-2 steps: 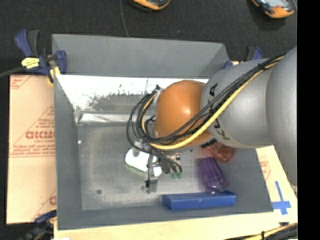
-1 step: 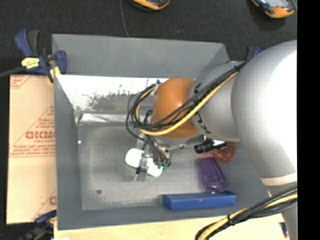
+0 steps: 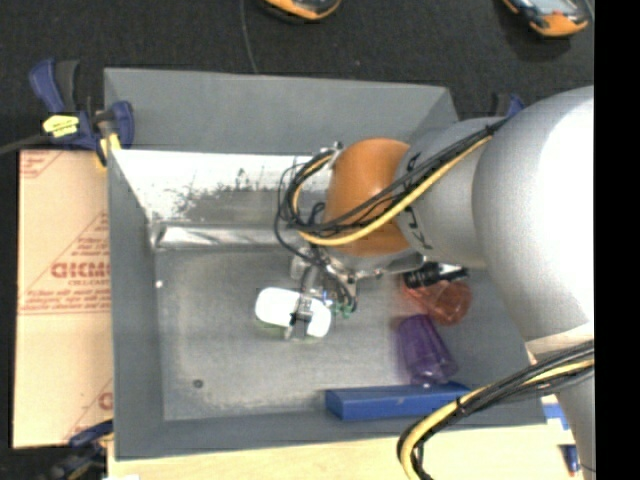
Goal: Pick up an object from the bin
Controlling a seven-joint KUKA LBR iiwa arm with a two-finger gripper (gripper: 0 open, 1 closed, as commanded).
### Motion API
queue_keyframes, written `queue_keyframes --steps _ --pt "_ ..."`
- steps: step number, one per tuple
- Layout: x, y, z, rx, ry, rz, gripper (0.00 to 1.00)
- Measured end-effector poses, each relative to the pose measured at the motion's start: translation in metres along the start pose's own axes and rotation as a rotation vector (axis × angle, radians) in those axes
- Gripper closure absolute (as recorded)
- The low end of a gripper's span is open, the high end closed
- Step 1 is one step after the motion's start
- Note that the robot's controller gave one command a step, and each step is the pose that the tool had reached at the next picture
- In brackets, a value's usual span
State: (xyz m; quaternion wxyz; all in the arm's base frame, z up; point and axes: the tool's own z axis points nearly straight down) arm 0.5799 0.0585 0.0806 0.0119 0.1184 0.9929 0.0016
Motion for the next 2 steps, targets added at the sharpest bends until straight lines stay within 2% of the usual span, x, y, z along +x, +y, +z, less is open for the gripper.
queue_keyframes --steps 1,2 --pt "0.031 0.015 0.010 0.001 0.016 -0.006 0.00" --pt "0.048 -0.001 -0.025 0.001 0.001 -0.039 1.00"
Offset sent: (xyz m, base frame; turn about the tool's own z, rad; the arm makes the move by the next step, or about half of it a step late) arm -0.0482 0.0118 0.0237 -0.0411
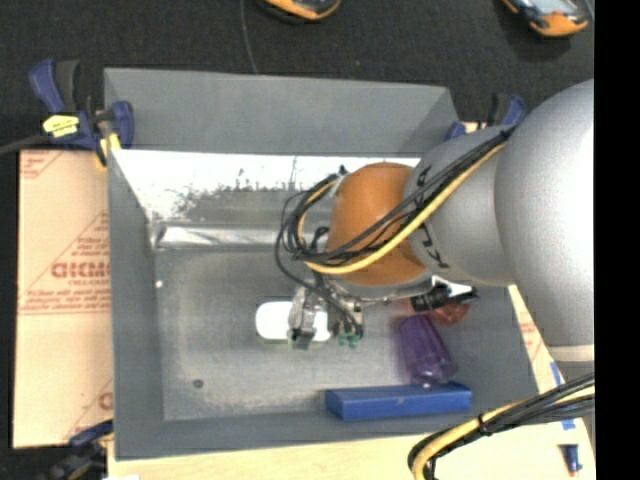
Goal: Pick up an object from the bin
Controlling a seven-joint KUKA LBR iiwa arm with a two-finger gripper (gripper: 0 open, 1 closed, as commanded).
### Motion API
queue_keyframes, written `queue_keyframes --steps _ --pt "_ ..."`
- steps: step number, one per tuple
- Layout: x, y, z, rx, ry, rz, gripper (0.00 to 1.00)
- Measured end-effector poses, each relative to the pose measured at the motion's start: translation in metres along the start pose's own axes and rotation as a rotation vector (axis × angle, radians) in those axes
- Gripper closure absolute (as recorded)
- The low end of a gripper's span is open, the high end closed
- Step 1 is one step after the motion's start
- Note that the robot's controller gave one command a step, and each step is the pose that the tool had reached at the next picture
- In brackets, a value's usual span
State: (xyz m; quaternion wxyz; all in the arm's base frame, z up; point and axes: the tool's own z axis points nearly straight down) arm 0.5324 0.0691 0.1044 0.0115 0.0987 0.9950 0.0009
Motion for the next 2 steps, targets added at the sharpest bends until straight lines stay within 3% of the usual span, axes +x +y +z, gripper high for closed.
queue_keyframes --steps 1,2 --pt "0.000 0.000 0.000 0.000 0.000 0.000 1.00" --pt "-0.004 -0.001 -0.037 -0.001 -0.001 -0.005 1.00"
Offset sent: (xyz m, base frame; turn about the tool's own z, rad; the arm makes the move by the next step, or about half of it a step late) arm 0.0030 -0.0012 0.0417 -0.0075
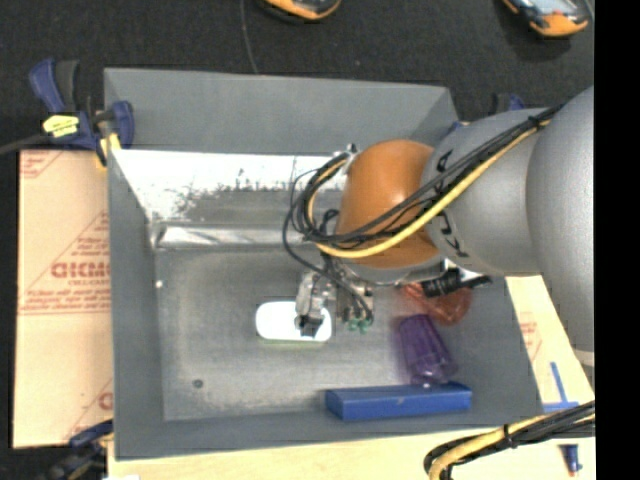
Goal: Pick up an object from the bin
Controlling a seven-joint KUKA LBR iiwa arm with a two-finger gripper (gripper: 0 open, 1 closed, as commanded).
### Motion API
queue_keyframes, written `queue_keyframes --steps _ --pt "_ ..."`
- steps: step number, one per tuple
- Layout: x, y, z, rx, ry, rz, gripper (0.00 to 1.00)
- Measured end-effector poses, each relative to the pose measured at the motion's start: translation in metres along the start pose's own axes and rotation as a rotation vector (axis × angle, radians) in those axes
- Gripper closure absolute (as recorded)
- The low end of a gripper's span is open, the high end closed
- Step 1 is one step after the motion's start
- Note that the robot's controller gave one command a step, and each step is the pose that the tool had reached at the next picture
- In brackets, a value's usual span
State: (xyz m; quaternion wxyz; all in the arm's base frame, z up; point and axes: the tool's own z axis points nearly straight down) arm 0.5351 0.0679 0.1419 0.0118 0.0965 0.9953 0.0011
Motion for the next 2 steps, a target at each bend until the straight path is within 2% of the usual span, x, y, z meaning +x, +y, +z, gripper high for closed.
queue_keyframes --steps 1,2 --pt "0.004 0.004 -0.015 0.000 -0.001 0.004 1.00" --pt "0.018 0.022 0.007 0.001 -0.002 -0.047 1.00"
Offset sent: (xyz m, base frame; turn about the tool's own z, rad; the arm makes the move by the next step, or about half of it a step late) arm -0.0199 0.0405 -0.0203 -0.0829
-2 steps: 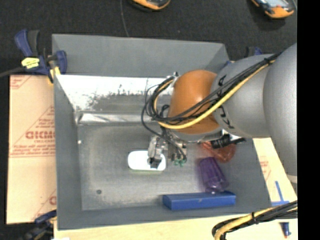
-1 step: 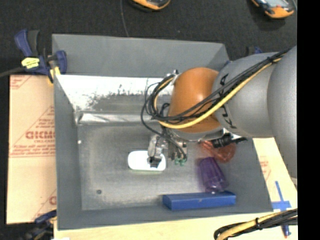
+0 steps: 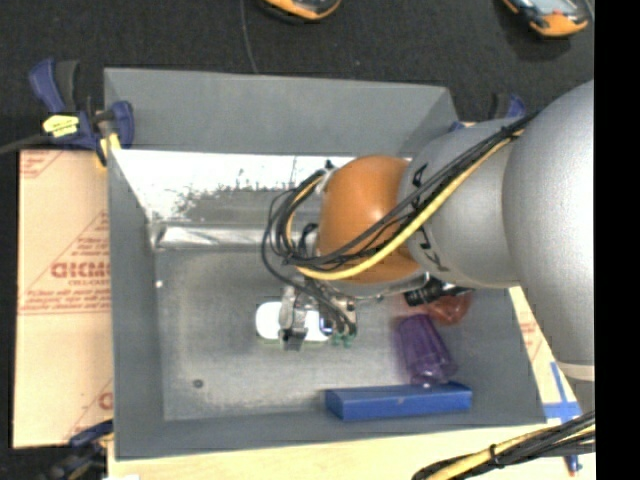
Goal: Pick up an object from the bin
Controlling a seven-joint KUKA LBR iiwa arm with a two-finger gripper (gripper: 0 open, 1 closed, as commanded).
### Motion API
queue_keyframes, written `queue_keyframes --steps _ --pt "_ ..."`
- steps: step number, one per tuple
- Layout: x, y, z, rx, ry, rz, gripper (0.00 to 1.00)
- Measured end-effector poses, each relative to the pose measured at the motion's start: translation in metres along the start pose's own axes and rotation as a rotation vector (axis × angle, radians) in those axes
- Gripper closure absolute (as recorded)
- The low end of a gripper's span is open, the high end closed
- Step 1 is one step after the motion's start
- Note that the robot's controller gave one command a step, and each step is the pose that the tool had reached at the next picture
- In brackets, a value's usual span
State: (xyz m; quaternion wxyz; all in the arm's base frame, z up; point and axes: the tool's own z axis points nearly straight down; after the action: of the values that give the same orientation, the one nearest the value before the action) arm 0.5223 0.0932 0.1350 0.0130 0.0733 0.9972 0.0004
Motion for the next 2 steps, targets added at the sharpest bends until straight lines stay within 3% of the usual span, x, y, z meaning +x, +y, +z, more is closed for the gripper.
queue_keyframes --steps 1,2 --pt "0.0105 0.0285 -0.0090 -0.002 -0.001 0.019 0.00" --pt "0.0104 0.0284 -0.0089 -0.002 -0.001 0.019 0.00"
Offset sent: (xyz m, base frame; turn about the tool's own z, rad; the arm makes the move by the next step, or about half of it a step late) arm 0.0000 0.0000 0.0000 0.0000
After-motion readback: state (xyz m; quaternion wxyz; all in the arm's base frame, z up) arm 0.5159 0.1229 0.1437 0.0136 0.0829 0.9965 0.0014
